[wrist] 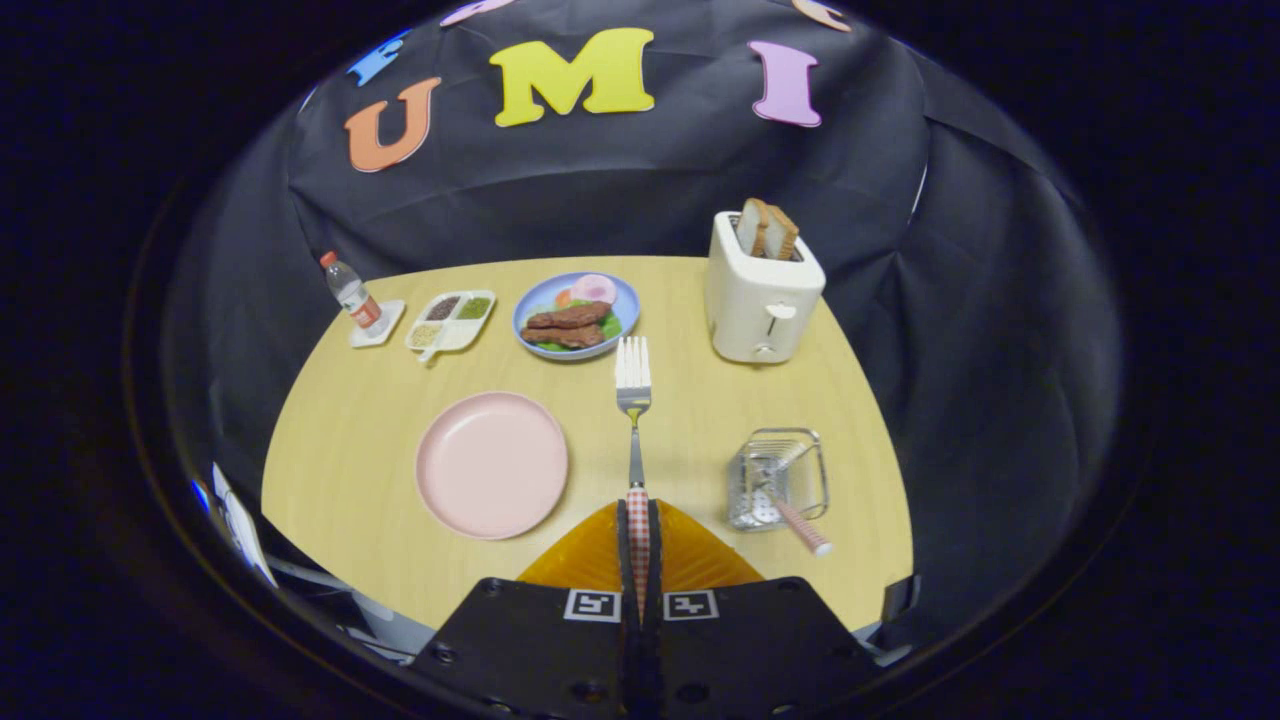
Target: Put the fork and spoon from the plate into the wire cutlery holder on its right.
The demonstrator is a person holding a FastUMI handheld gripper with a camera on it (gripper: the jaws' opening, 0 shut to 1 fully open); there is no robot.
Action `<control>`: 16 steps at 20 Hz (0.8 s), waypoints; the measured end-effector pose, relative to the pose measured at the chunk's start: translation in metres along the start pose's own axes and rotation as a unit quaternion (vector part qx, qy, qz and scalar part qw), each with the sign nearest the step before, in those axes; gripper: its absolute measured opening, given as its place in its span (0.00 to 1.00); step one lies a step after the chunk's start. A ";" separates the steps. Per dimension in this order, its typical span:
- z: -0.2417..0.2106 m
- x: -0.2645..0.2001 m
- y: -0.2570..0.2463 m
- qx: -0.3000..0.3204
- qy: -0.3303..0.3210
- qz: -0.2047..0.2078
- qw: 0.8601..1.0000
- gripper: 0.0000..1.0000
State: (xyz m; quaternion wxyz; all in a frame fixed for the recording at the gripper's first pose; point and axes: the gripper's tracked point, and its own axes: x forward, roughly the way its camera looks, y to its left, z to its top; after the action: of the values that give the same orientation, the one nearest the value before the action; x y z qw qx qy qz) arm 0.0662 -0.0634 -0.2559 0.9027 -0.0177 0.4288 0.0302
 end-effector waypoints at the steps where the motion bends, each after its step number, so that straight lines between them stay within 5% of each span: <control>1: 0.001 -0.003 -0.015 -0.006 0.002 -0.004 1.000 0.01; 9: -0.017 -0.008 -0.081 -0.021 0.075 0.009 0.997 0.01; 16: -0.042 -0.002 -0.117 -0.038 0.218 0.011 0.975 0.01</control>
State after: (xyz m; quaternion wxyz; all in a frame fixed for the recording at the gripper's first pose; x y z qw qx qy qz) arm 0.0408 -0.1826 -0.2799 0.7861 -0.0531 0.6136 0.0522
